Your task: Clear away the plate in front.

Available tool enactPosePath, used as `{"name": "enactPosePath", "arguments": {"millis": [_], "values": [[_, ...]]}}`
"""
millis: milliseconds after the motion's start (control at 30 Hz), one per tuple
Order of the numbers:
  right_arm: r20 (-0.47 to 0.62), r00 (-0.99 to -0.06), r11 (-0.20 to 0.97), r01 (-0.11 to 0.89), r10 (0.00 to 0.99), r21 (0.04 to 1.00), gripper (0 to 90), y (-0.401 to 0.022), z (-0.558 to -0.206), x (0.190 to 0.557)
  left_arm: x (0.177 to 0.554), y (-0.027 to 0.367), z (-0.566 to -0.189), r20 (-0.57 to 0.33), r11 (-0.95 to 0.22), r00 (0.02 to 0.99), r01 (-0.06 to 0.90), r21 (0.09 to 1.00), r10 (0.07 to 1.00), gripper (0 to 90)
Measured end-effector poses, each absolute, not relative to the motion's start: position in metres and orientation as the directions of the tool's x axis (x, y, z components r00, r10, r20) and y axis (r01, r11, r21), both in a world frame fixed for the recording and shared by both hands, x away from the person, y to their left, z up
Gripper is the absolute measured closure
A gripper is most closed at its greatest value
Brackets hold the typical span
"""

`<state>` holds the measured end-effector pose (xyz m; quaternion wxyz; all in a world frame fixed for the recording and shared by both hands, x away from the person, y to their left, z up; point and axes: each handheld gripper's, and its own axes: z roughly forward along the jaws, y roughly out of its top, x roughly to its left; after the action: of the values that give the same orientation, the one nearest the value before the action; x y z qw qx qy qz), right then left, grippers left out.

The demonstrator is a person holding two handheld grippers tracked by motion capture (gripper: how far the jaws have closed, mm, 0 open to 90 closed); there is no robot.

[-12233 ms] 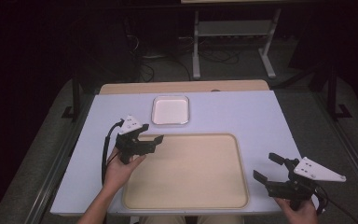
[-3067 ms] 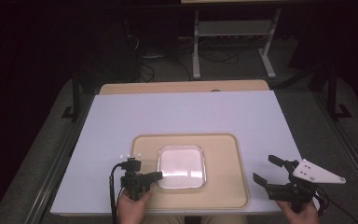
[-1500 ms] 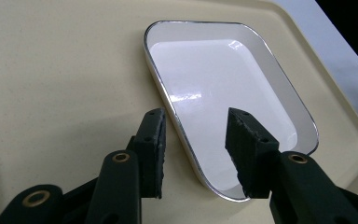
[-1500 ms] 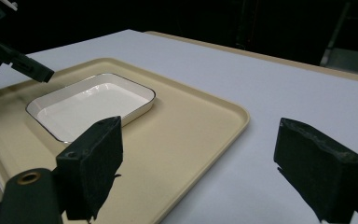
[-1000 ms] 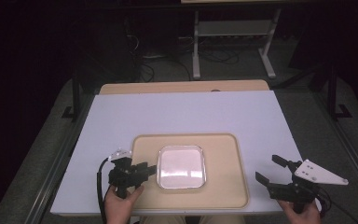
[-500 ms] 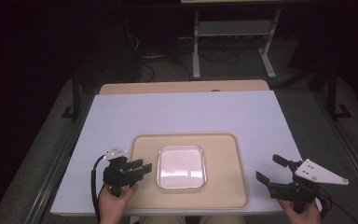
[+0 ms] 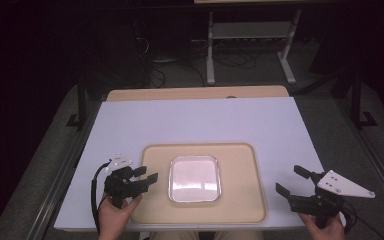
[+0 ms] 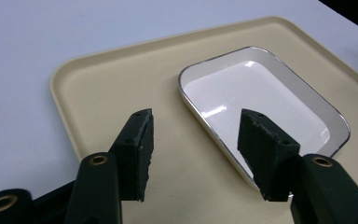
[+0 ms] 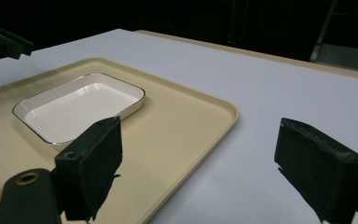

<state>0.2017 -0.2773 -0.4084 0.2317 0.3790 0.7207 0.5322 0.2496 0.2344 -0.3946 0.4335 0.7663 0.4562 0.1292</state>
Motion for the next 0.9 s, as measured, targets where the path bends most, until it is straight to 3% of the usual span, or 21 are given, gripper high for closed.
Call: {"name": "enactPosePath", "arguments": {"millis": [167, 600, 900], "values": [[0.072, -0.604, 0.144, 0.300, 0.794, 0.943, 14.0, -0.278, -0.409, 0.202, 0.250, 0.239, -0.389, -0.165, -0.225, 0.553, 0.568, 0.792, 0.817, 44.8], [0.076, -0.596, 0.139, 0.306, 0.799, 0.942, 14.0, -0.280, -0.409, 0.202, 0.245, 0.246, -0.384, -0.100, -0.261, 0.578, 0.507, 0.822, 0.810, 34.5], [0.077, -0.593, 0.137, 0.307, 0.802, 0.942, 14.0, -0.281, -0.409, 0.202, 0.241, 0.257, -0.390, -0.102, -0.260, 0.592, 0.494, 0.829, 0.799, 26.2]]}}
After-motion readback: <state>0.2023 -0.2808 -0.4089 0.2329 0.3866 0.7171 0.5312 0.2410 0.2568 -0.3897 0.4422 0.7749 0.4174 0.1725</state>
